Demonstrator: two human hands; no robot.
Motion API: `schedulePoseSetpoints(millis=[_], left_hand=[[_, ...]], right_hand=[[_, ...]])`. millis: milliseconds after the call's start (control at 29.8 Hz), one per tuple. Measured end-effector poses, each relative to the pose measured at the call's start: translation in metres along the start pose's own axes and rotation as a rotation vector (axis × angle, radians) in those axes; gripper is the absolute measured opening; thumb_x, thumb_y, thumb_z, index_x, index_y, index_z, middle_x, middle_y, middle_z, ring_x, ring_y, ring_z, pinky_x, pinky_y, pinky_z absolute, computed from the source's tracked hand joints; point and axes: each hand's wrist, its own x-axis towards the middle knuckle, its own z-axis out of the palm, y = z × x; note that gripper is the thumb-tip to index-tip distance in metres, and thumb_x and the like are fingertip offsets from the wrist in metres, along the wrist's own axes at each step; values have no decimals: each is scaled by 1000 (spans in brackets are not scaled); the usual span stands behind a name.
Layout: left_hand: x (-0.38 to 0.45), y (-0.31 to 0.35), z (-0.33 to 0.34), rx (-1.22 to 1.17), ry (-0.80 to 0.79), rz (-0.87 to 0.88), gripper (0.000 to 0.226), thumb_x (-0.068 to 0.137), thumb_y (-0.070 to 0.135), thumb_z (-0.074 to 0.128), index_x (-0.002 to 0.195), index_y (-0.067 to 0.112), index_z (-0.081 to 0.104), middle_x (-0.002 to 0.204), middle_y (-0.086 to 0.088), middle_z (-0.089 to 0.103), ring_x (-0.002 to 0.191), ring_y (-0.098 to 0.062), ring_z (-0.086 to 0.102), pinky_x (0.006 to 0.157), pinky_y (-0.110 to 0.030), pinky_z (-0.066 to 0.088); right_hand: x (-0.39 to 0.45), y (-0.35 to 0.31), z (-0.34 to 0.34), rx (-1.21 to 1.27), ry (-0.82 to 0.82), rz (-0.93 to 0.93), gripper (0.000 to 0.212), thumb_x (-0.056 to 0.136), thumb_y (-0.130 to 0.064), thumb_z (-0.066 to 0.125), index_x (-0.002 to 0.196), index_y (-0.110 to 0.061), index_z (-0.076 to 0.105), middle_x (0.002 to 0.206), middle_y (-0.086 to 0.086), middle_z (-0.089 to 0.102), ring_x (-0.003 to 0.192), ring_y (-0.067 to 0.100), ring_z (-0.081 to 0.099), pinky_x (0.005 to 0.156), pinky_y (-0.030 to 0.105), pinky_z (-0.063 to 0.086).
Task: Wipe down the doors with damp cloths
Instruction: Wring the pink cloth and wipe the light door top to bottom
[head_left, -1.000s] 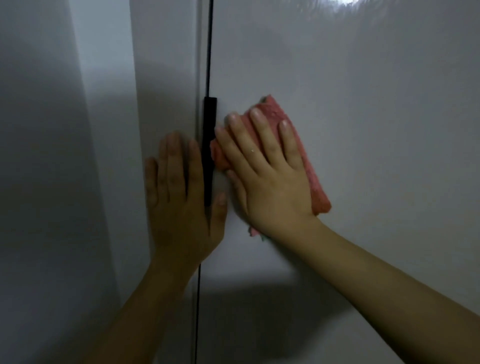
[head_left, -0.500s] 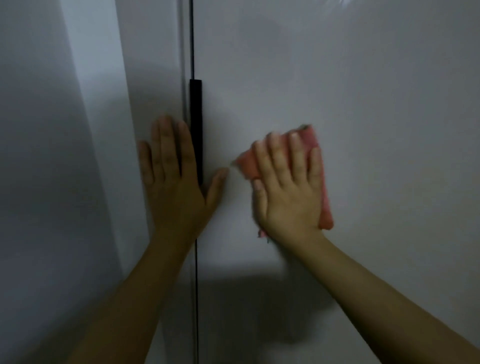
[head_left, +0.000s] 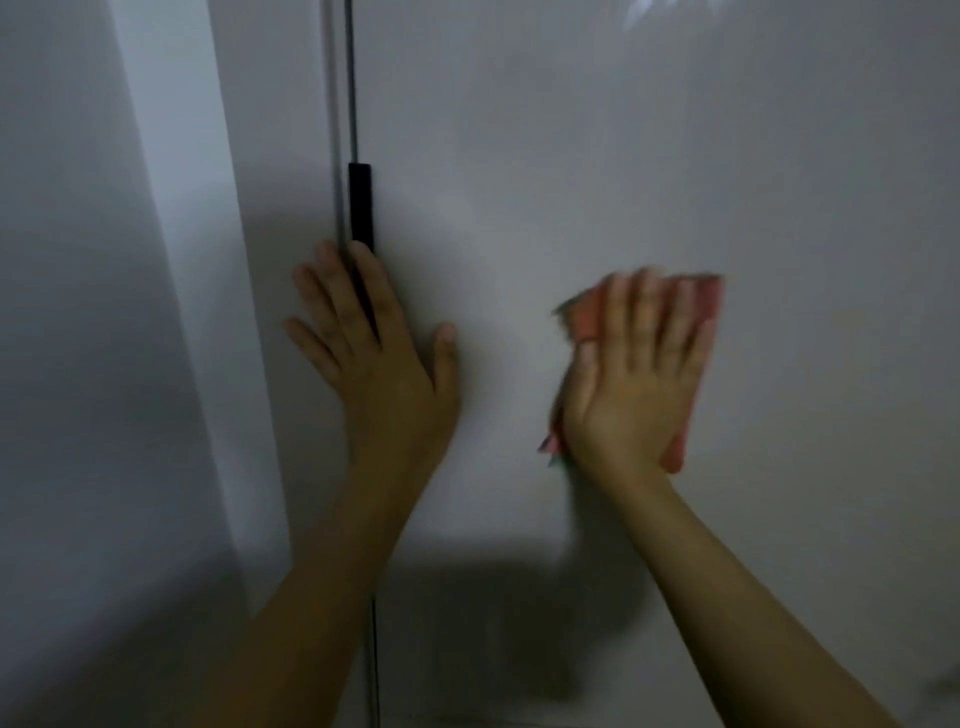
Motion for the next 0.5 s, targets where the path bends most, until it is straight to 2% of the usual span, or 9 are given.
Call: schedulePoseSetpoints(millis=[67,134,202,269,369,403,437,504], left_hand=[[-11,24,7,-31,-30,62,75,92,27,53,149,-1,13,155,-27,6,144,-41,1,115,-59,-2],[-23,44,17,-82,-98,150,71,92,23,52,150,4,16,156,-22,5,145,-35,0,116,-53,-2],[-29,55,24,-134,-149,181,66,93,20,51,149,5,20,157,-18,5,145,-32,0,117,-51,0],[-31,58,28,-144,-147,151,63,94,23,47,149,4,23,156,-19,9,145,-33,3,117,-52,2],[-31,67,32,-158,-93,84,65,91,28,42,147,0,26,155,-22,15,144,-36,7,117,-53,4],[-31,73,32,-181,-77,48,66,90,28,43,147,-2,26,155,-23,16,144,-37,8,117,-51,3],[-31,81,33,-205,-62,11,67,90,27,45,146,-4,24,155,-24,15,144,-37,8,117,-49,1],[-30,96,36,-233,-52,-39,69,90,23,49,147,-6,21,155,-26,11,145,-36,6,117,-47,-2]], right_hand=[[-4,16,-4,-21,-64,-340,53,96,-28,39,147,-17,28,153,4,20,143,26,13,117,48,9],[7,52,-11,-49,-49,-502,52,97,-29,38,147,-18,30,152,3,24,143,25,16,116,48,13],[24,95,-21,-75,-15,-405,53,98,-30,33,148,-17,26,153,7,26,144,25,15,117,47,9],[42,125,-29,-82,17,-169,54,98,-30,28,150,-14,21,154,12,25,144,29,13,118,47,5],[50,106,-26,-62,134,217,57,97,-28,29,149,-6,22,155,16,22,143,35,15,118,48,6],[47,90,-23,-45,140,250,58,96,-28,30,148,-6,23,155,15,21,143,35,15,117,48,6],[43,76,-20,-29,118,188,58,95,-29,31,148,-7,22,155,12,20,143,33,14,117,48,5],[29,70,-18,-21,4,-155,55,97,-29,33,148,-15,21,154,5,17,144,28,12,118,47,7]])
